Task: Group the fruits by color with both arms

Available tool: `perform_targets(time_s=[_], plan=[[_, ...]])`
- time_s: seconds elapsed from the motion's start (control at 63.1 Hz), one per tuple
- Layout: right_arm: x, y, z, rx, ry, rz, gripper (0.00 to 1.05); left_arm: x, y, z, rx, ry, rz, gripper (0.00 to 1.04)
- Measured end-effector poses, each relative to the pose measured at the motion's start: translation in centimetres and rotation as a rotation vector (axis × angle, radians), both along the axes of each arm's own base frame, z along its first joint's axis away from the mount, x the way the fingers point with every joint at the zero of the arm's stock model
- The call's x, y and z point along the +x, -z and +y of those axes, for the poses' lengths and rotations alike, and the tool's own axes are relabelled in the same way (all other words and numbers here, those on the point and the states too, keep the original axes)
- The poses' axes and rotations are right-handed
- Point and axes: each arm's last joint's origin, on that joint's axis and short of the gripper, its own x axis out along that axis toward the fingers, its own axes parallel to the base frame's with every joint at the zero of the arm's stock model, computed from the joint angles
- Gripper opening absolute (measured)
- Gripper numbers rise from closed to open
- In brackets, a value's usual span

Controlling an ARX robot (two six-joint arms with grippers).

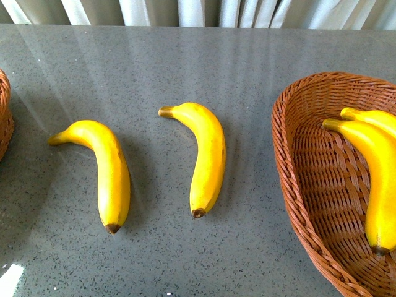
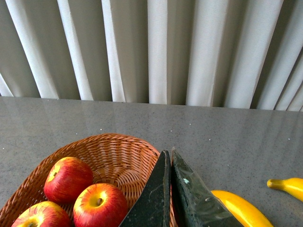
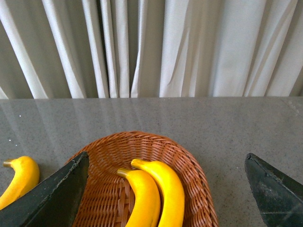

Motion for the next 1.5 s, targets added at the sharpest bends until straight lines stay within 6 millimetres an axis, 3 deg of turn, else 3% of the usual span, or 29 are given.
perform_targets(time_s=[0.776, 0.855, 1.141, 1.505], plan=[[0.0, 0.0, 0.0, 0.000, 0.000, 0.000, 0.96, -2.3, -0.2, 0.0, 0.000, 0.002, -0.008, 0.02], [0.0, 0.0, 0.0, 0.000, 0.000, 0.000, 0.96, -3.2, 0.3, 0.0, 0.000, 0.002, 0.017, 0.02], [0.0, 0.0, 0.0, 0.000, 0.000, 0.000, 0.96, -3.3, 0.2, 0.0, 0.000, 0.003, 0.010, 0.02], [0.0, 0.0, 0.0, 0.000, 0.000, 0.000, 0.96, -3.3, 0.2, 0.0, 0.000, 0.003, 0.010, 0.64]])
